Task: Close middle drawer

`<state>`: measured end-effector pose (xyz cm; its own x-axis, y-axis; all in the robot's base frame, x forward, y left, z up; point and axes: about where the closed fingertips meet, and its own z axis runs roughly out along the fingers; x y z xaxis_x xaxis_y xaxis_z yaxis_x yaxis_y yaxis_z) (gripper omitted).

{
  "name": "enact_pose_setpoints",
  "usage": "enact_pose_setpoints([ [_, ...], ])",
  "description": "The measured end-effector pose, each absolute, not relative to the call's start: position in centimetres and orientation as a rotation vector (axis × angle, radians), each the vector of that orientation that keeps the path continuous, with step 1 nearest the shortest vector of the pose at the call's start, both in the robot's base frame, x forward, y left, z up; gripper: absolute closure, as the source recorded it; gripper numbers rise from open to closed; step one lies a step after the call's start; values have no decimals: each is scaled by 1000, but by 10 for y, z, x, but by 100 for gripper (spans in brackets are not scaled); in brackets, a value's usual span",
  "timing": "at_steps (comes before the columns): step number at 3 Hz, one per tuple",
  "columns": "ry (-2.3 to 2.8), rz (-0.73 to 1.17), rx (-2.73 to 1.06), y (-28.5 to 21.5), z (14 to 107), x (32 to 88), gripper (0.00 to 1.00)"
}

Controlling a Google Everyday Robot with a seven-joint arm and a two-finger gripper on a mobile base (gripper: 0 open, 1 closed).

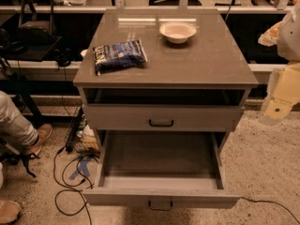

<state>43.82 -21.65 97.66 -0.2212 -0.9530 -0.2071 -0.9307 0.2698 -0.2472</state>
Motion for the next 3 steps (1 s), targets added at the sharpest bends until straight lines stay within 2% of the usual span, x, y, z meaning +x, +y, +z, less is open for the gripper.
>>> enact_pose_setpoints([
  [2, 2257, -97, -1708, -218, 970, 438, 0],
  [3, 2365, 11, -1627, -225, 925, 432, 0],
])
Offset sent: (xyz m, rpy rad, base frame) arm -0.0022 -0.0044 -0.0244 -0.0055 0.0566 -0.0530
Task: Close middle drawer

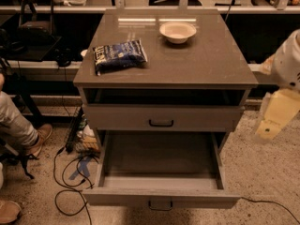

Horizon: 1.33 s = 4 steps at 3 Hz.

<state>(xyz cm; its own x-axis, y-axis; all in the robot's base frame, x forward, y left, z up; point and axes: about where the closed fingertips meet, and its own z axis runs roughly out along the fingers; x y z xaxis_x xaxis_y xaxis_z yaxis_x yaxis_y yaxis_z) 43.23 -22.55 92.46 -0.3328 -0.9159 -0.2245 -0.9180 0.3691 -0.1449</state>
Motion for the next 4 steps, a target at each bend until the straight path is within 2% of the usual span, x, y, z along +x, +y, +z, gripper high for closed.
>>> enact_pose_setpoints([
  [1, 2509, 238, -1487, -225, 837, 417, 0],
  [2, 2590, 368, -1415, -215, 784, 397, 0],
  [4, 2699, 435, -1320, -225, 747, 392, 1],
])
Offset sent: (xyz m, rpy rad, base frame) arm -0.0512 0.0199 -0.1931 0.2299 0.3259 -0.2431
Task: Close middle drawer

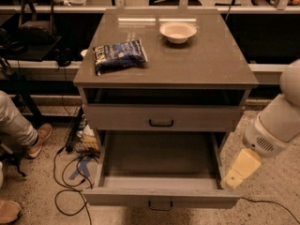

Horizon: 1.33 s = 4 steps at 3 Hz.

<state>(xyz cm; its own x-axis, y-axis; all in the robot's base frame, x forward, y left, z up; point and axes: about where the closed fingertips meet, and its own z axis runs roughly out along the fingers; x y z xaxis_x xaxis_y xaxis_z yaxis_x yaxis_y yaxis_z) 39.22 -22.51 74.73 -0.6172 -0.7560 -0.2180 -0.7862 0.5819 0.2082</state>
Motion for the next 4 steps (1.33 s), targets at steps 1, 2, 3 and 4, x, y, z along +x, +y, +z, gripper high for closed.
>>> enact_pose_setpoints([
  [1, 2852, 536, -1156, -240, 678, 367, 23],
  [2, 2955, 636, -1015, -250, 620, 339, 45],
  [3, 3031, 713, -916, -251, 560, 315, 70],
  [4, 3071, 729, -788, -247, 506, 310, 92],
])
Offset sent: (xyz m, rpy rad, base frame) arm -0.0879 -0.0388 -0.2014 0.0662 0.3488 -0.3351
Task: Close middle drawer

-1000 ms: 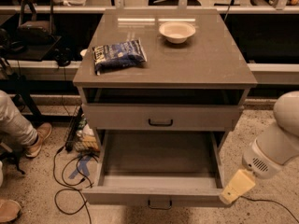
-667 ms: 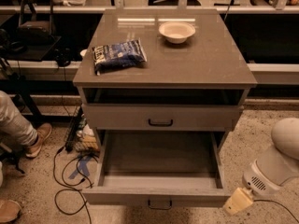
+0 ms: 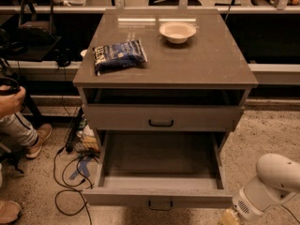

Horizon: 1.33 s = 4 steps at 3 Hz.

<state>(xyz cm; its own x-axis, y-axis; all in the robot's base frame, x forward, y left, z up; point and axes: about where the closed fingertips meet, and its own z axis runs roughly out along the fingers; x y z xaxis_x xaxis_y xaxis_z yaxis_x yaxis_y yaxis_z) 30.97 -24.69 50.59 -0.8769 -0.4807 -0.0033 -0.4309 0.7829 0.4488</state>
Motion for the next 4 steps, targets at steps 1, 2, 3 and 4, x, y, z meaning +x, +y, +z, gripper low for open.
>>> enact_pose_setpoints([
  [1, -2931, -685, 598, -240, 457, 321, 100],
  [2, -2977, -678, 581, -239, 450, 332, 100],
  [3, -2971, -680, 583, -239, 450, 330, 100],
  [4, -2973, -697, 561, -239, 442, 332, 100],
])
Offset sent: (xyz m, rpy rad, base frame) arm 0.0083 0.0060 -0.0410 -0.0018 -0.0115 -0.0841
